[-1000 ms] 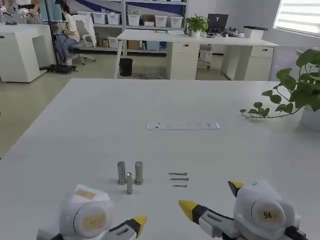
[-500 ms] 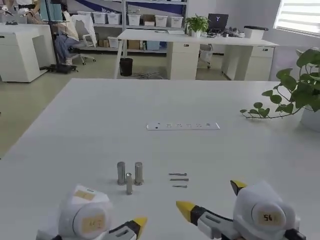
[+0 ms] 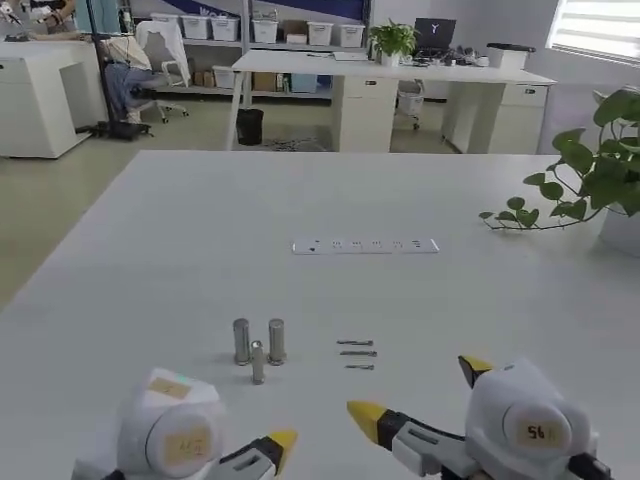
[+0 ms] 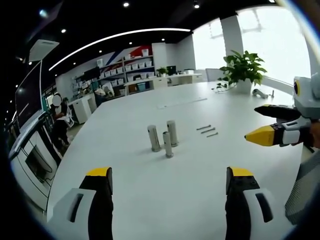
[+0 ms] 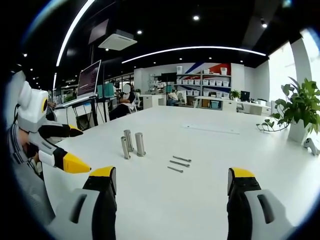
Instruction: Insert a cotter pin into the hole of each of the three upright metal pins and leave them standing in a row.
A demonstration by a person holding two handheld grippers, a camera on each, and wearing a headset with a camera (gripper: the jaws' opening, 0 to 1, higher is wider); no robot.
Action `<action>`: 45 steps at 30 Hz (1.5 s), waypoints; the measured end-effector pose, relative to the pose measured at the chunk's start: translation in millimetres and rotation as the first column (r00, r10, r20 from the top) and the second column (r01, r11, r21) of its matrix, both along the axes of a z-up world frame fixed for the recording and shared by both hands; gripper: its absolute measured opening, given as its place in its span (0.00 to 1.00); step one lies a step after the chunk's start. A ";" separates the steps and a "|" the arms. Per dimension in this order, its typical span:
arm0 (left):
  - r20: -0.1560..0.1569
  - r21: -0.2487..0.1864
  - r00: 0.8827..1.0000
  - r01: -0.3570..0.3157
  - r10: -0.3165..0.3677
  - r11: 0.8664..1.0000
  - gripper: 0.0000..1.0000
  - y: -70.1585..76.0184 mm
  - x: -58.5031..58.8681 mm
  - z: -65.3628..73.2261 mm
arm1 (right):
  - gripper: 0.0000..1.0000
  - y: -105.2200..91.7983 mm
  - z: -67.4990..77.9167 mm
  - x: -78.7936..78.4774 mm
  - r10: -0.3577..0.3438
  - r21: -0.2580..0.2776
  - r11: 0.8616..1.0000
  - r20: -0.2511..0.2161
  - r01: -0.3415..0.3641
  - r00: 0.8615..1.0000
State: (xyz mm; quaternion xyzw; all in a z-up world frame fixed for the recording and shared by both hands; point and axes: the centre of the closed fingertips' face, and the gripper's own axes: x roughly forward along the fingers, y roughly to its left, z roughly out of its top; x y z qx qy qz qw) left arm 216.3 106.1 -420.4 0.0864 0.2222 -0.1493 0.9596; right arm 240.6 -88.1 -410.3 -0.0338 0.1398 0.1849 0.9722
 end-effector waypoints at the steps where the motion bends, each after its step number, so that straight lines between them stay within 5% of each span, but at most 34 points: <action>1: 0.000 0.001 1.000 0.000 0.000 1.000 0.93 0.0 -0.1 -0.1 | 0.90 -0.2 -0.2 -0.2 0.000 -0.001 1.000 -0.001 0.000 1.000; 11: 0.023 -0.015 1.000 0.000 0.000 1.000 0.97 -0.5 0.7 7.0 | 0.85 -2.4 -0.3 -0.7 -0.012 0.013 1.000 -0.011 0.012 1.000; 29: 0.018 -0.023 1.000 -0.007 0.008 1.000 0.98 3.5 1.1 9.2 | 0.78 8.8 -1.2 -5.0 0.033 0.014 0.999 -0.019 -0.033 0.999; 45: 0.003 0.019 1.000 0.009 -0.009 1.000 0.96 14.1 -3.7 18.4 | 0.64 31.6 8.9 -1.3 0.121 0.049 0.992 -0.040 -0.119 0.992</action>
